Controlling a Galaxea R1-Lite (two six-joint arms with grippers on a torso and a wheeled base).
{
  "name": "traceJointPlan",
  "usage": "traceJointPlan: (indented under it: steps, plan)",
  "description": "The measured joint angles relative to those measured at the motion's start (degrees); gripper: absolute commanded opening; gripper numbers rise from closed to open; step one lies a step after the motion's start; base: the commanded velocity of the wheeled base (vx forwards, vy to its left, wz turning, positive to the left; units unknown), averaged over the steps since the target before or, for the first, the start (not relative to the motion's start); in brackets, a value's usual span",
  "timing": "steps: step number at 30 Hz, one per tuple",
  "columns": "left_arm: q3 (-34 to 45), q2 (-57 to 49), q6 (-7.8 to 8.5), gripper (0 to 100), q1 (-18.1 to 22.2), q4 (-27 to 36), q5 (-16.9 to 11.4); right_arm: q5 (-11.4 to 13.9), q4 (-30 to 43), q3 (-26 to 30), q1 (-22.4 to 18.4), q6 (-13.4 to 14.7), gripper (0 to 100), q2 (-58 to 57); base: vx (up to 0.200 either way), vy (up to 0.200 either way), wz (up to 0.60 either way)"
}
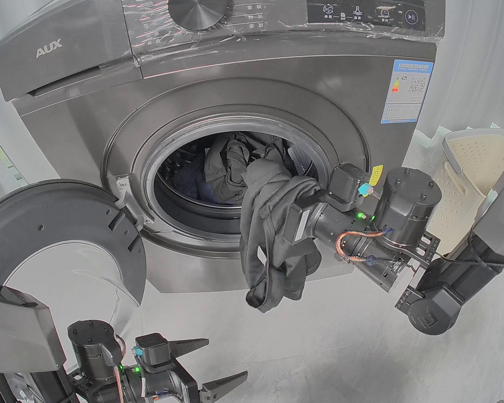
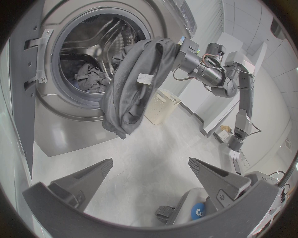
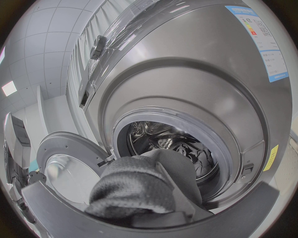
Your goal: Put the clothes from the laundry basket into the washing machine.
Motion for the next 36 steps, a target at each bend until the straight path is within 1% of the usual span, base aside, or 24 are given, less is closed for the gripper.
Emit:
traceJointPlan:
  steps: [1,4,8,11,15,18,21,26,31,36]
  plan:
    - [0.4,-0.3,0.21,100,0.1,0.0,-0.5,0.0,0.0,-0.1,0.1,0.0,0,0.0,0.0,0.0,0.0]
    - [0.5,-0.9,0.35,100,0.1,0.0,-0.8,0.0,0.0,-0.2,0.4,0.0,0,0.1,0.0,0.0,0.0]
    - [-2.3,-1.3,-0.17,100,0.0,0.0,0.2,0.0,0.0,-0.3,0.7,0.0,0,0.2,0.0,0.0,0.0]
    - [-7.6,-1.1,-1.19,100,-0.4,0.0,2.4,0.0,0.0,-0.2,1.1,0.0,0,0.2,0.0,0.0,0.0]
    - [-15.4,-0.3,-3.36,100,-1.4,0.0,5.6,0.0,0.1,-0.1,2.1,-0.1,0,0.2,0.0,0.0,0.0]
    - [-20.1,0.7,-5.14,100,-2.7,0.0,7.2,0.0,0.5,0.0,3.0,-0.1,0,0.3,0.0,0.0,0.0]
    - [-22.7,1.8,-6.01,100,-3.8,0.1,7.7,-0.2,0.6,0.0,3.5,-0.1,0,0.5,0.0,0.0,0.0]
    - [-26.2,4.2,-5.77,100,-4.5,0.1,7.9,-0.6,0.7,-0.3,4.4,-0.1,0,1.2,0.0,0.0,0.0]
    - [-30.0,7.5,-5.47,100,-4.1,0.1,8.3,-0.8,0.7,-0.3,5.4,0.0,0,1.3,0.0,0.0,0.0]
    - [-34.2,10.5,-5.47,100,-3.8,0.1,10.4,-1.3,0.7,0.5,6.4,0.2,0,0.6,0.0,0.0,0.0]
